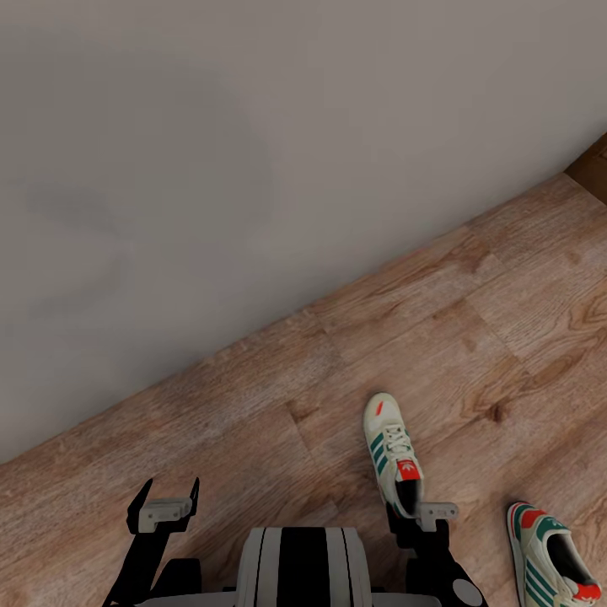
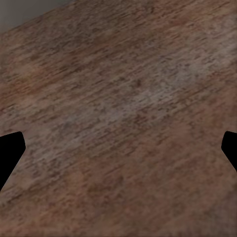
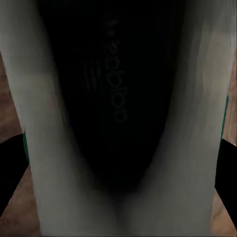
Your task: Pick up the two gym shoes and the two sandals from the corridor floor and place them onto the hallstand (shoe rack) in the corridor, making sure they are on the rack and not on the floor. Arrange them so the two gym shoes are next to each other and the two sandals are next to each other.
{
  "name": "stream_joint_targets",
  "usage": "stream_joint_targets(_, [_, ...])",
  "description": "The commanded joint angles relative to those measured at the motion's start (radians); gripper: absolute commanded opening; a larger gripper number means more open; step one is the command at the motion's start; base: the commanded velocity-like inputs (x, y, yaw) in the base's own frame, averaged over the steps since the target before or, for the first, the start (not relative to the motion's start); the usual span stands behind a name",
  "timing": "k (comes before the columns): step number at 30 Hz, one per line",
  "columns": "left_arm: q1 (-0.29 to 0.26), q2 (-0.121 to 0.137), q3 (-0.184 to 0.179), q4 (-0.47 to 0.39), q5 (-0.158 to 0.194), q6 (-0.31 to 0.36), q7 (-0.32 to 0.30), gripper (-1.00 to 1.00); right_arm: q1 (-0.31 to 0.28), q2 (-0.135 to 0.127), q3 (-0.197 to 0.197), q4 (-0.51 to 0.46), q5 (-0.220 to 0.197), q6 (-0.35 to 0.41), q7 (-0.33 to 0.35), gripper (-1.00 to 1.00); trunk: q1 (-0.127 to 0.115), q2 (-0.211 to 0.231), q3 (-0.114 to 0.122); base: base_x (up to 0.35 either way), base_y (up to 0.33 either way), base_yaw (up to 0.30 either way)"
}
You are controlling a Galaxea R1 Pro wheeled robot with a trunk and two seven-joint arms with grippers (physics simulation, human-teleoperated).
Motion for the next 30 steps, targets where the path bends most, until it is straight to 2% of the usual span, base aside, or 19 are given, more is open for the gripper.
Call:
stream_joint_targets(1, [0.000,0.000,0.001,0.000,-0.002,-0.003,0.000,1.00,0.000,0.000,-0.001,0.001,-0.001,-0.003,0.002,-1.00,0.000,0.000,0.000,0.000,0.000,0.000])
stream_joint_targets(20, [0.000,0.000,0.001,0.000,-0.002,-0.003,0.000,1.00,0.000,-0.001,-0.001,0.000,-0.001,-0.003,0.002,-1.00,0.000,0.000,0.000,0.000,0.000,0.000])
stream_joint_targets(30, [0.000,0.000,0.001,0.000,-0.002,-0.003,-0.001,1.00,0.000,0.001,-0.001,-0.001,-0.001,-0.003,0.000,-1.00,0.000,0.000,0.000,-0.335,0.000,0.000])
